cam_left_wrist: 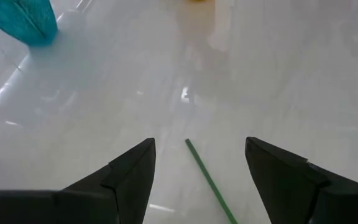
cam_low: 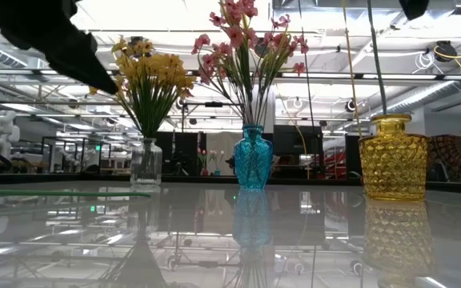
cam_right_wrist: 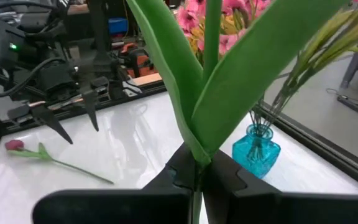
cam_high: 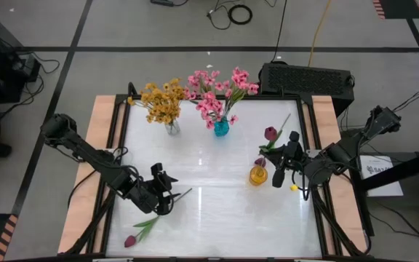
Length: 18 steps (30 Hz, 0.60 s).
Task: Sort flowers into vase by color
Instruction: Put the top left red flower into the yellow vase
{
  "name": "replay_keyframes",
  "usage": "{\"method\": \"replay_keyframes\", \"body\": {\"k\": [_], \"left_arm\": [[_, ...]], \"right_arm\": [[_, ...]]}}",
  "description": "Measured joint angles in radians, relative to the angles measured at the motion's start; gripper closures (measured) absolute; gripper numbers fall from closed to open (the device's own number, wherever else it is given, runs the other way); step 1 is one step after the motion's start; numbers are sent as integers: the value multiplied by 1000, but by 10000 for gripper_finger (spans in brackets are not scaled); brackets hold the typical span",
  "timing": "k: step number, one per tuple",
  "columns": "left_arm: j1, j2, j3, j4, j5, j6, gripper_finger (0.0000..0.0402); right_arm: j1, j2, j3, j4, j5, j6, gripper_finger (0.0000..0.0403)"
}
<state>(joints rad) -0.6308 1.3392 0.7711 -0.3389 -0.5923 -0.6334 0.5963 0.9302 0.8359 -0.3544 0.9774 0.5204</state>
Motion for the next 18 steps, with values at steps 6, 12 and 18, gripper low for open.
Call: {"method": "replay_keyframes", "body": {"k": [6,12,18], "left_arm": [[0,0,-54,74,11,-17,146],[0,9,-63,100,24,-18,146],[0,57,-63,144,53,-18,146]], "right_arm": [[-2,1,-30,-1,20,35,397],[-2,9,-48,-1,20,45,391],[-10,44,-66,-14,67,85,356]]}}
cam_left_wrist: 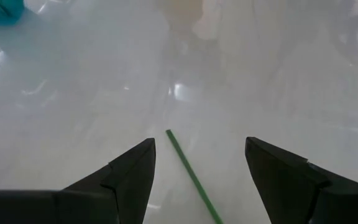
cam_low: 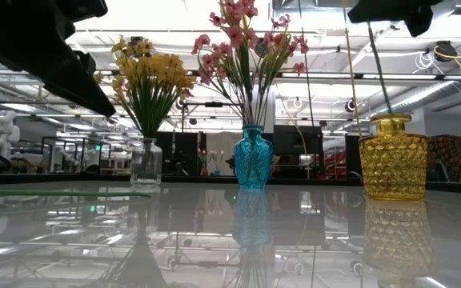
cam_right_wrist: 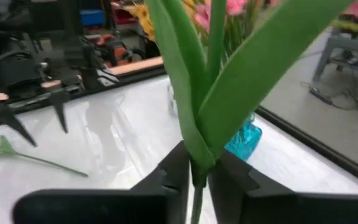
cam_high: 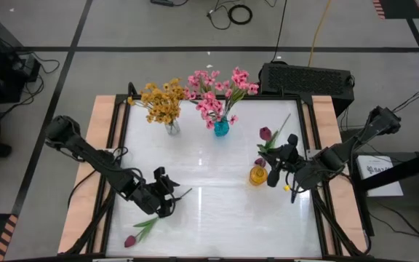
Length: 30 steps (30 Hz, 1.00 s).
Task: Sort flowers into vase by color
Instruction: Put the top left red flower into the yellow vase, then put the bottom red flower into the yellow vase
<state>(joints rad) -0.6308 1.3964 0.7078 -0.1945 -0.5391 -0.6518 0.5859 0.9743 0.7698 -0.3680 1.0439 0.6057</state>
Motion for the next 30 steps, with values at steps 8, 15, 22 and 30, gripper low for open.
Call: {"method": "replay_keyframes", "body": {"k": [8,15,22,30], "left_arm": [[0,111,0,45,77,1,146],[-4,147,0,53,133,-9,146],[-10,147,0,43,161,-106,146],[-58,147,1,-54,176,-338,160]], "right_arm": [[-17,21,-2,-60,-4,85,269],[-15,-33,26,-126,-152,68,204],[-5,-115,73,-297,-226,89,195],[30,-133,73,-317,-240,116,206]]}}
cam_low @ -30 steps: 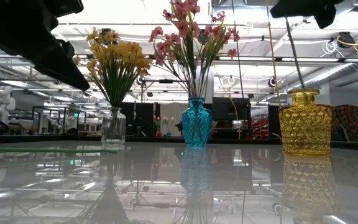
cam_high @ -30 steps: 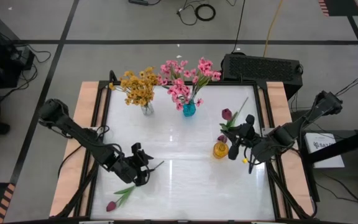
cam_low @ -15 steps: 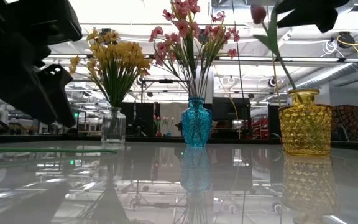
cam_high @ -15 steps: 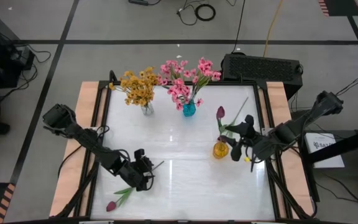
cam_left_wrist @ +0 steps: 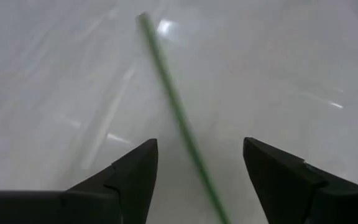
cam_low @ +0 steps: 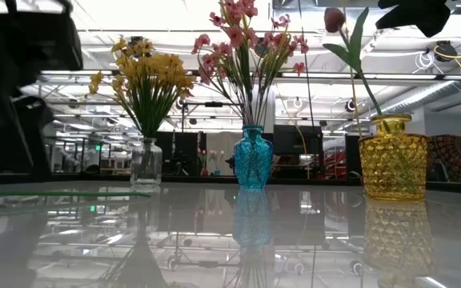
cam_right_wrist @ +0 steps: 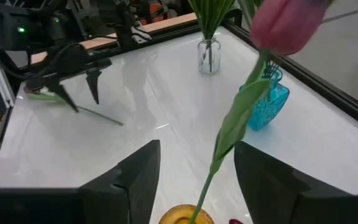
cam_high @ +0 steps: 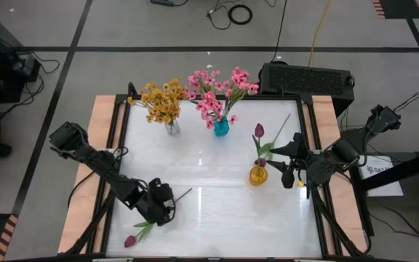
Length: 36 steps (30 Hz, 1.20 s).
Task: Sort flowers into vase by color
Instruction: Put the bottom red flower into the yellow vase
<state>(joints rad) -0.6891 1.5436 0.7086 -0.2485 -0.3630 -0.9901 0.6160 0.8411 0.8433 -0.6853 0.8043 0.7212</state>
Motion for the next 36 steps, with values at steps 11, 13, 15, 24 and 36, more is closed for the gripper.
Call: {"method": "replay_keyframes", "body": {"k": [11,13,15,24,36], "left_arm": [[-110,0,0,-48,11,-191,239],[-123,2,0,-66,11,-211,242],[-131,12,0,-82,10,-233,242],[-135,82,5,-82,10,-234,244],[-131,91,79,-184,35,-181,389]], "right_arm": [[9,4,0,7,5,-1,218],[9,4,0,13,5,-5,218],[9,4,0,24,5,-8,218],[9,4,0,33,3,-19,218],[9,4,0,172,-2,-144,218]]}}
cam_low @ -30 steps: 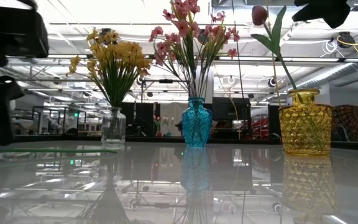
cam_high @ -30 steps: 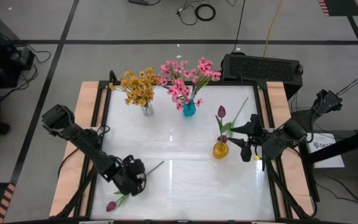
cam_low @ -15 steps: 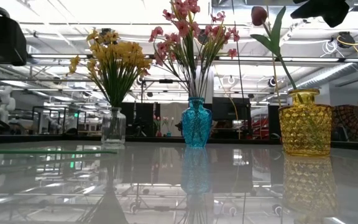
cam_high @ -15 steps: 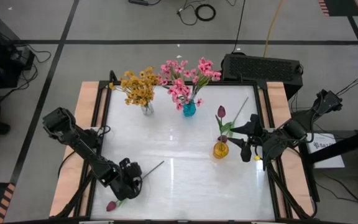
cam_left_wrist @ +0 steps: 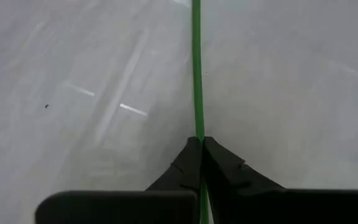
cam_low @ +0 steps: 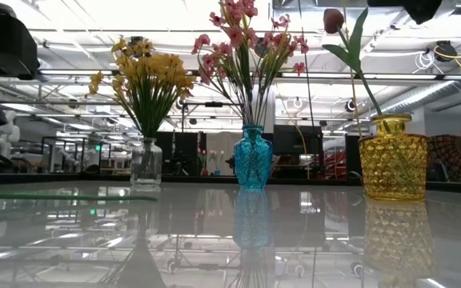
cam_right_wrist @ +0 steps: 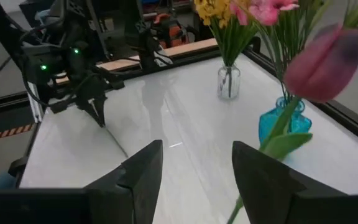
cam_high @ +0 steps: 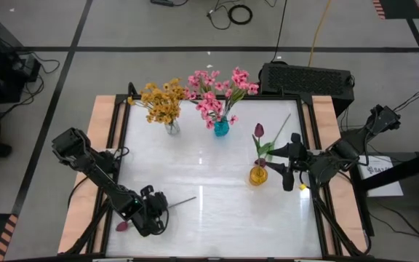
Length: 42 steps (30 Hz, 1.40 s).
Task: Sort flowers into vase by color
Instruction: Put the bottom red flower into the yellow vase
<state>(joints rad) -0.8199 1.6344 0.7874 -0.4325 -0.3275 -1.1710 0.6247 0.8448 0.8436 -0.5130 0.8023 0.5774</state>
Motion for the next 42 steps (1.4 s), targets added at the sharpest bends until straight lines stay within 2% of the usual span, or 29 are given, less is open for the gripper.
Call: {"method": "replay_keyframes", "body": {"k": [6,15,19,23,29,34,38,42], "left_arm": [[22,-37,0,-4,34,60,396],[99,-195,47,-5,-2,259,398],[173,-230,112,-28,1,372,399],[258,-235,213,-123,55,461,399],[357,-235,373,-231,109,607,400],[387,-235,491,-320,137,683,400],[394,-235,547,-402,137,696,400],[394,-235,556,-433,137,708,400]], "right_arm": [[5,0,0,112,-23,-69,218],[69,7,0,531,16,-442,218],[71,58,6,641,-1,-563,218],[71,166,71,623,-18,-624,218],[66,374,247,557,-22,-644,218],[32,536,425,381,-27,-549,218],[-33,646,552,199,-109,-447,218],[-96,725,617,112,-158,-410,218]]}}
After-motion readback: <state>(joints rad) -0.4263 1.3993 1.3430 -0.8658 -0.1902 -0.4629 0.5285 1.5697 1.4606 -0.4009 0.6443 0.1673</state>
